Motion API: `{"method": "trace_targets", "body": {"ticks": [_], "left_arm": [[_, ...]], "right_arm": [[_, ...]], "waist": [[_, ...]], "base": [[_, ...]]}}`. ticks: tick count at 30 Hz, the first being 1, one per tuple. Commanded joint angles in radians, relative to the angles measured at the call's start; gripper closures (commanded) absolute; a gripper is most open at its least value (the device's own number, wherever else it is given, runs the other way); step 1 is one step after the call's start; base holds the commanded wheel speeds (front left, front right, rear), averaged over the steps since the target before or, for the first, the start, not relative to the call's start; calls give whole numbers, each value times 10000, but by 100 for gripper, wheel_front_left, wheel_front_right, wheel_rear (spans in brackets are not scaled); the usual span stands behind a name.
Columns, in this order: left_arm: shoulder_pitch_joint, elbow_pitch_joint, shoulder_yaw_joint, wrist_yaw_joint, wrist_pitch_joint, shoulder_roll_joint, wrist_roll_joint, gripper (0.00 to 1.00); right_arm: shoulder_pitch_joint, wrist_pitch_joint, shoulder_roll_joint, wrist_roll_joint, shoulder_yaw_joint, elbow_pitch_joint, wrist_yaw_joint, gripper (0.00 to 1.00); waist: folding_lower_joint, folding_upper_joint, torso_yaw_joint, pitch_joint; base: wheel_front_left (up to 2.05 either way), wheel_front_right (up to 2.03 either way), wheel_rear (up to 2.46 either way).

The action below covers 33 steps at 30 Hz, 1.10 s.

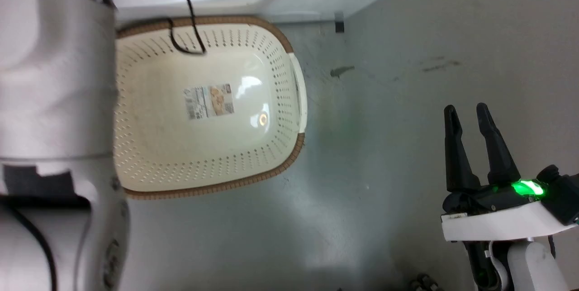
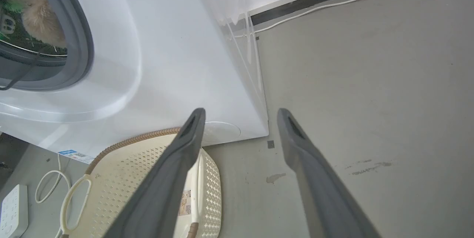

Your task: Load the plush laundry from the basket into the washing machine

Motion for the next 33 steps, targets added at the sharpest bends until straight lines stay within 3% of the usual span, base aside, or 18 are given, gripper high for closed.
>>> {"method": "trace_targets", "body": {"ticks": [1,19,28,29,30,33], "left_arm": [[-470,36,-64,-44,-70,120,149,100],[-4050,1284,-1186,-7,799,1935,1874,100],[-5281,1474,-1320,71,1497,2147,1945,99],[-5333,1536,-1308,87,1578,2147,1913,61],[-5377,1605,-1277,100,1659,2158,1864,0],[-5425,1812,-1123,56,1888,2137,1592,0]], "right_arm": [[-77,-42,-6,85,15,-76,8,0],[102,-42,-6,519,278,-456,8,0],[-10,-42,-6,546,333,-639,8,0],[-20,-42,-6,548,339,-643,8,0],[-29,-42,-6,550,347,-646,8,0],[-67,-42,-6,554,339,-633,8,0]], "waist": [[-2,0,-166,346],[-2,0,-706,1791],[-2,0,-745,2277],[-2,0,-732,2296],[-2,0,-724,2317],[-2,0,-686,2347]], "base": [[0,0,0],[0,0,0],[0,0,0],[0,0,0],[0,0,0],[0,0,0]]}}
